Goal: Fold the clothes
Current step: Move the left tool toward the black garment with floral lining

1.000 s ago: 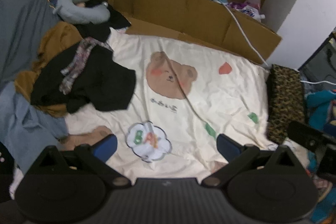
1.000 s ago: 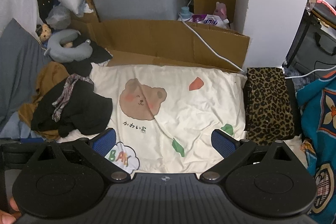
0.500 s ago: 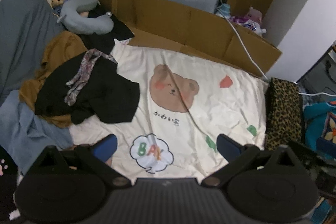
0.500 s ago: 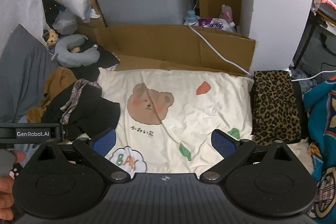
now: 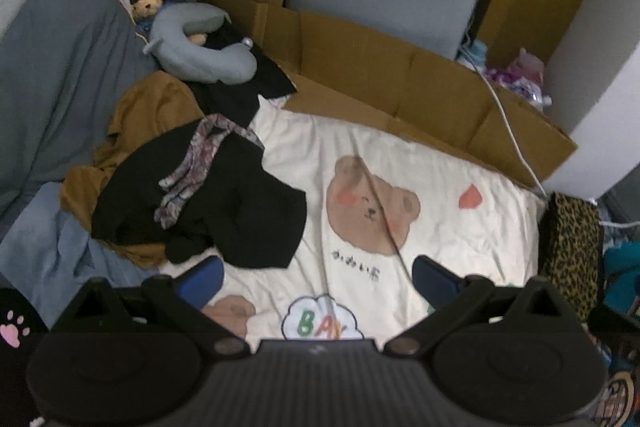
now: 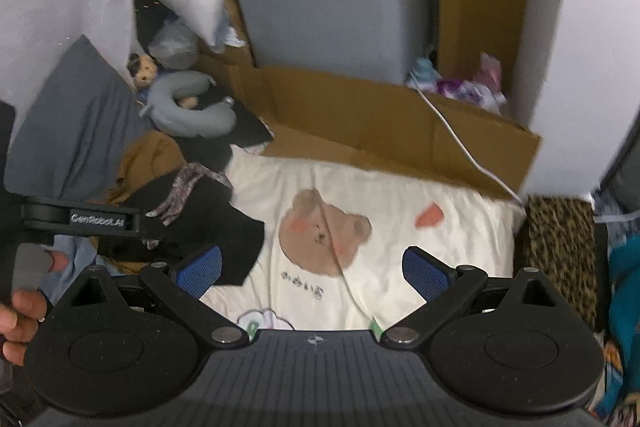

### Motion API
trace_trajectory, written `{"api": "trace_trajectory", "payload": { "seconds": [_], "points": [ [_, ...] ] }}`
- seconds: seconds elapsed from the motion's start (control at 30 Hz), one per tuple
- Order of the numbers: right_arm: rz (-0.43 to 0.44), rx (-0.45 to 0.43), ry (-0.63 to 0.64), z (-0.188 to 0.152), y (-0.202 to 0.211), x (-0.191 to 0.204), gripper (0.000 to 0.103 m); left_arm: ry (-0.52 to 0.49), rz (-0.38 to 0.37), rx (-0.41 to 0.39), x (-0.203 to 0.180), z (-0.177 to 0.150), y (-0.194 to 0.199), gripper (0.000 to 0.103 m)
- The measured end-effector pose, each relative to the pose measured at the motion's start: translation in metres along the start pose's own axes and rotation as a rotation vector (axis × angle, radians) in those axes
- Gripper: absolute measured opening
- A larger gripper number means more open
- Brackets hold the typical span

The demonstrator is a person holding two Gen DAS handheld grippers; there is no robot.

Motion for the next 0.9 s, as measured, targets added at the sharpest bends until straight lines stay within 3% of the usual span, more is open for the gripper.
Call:
{"api": "trace_trajectory", "payload": {
  "seconds": [0.17, 0.3, 0.47, 0.67, 0.9],
  "points": [
    [0.049, 0.036, 0.001, 0.000, -0.019, 0.014, 0.100, 0.013, 0.006, -0.016, 0.008, 0.014, -0.011, 0.101],
    [0.050, 0.042, 0.082, -0.001, -0.037, 0.024, 0.100, 0.024, 0.007, -0.050, 0.016, 0.026, -0.022, 0.101],
    [0.064, 0.057, 0.082, 0.000, -0.050, 0.024, 0.100, 0.045, 0.030, -0.064, 0.030, 0.037, -0.039, 0.100],
    [0.068, 0.060, 0.080, 0.004, -0.063, 0.023, 0.100, 0.037, 0.073, -0.006, 0.046, 0.034, -0.055, 0.100],
    [0.082, 0.061, 0.081, 0.008, -0.072, 0.019, 0.100, -0.013, 0.077, -0.033, 0.046, 0.035, -0.066, 0.100]
  ]
}}
Point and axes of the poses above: each gripper's, at about its wrist camera, not at the fingertips, and y roughly against the way its jaws point, x to its left, z to its top, the point moved 6 cm from there along -y, roughly the way its jaws point, and after that the axes turned 6 degrees about -x, right-handed, at the moved point
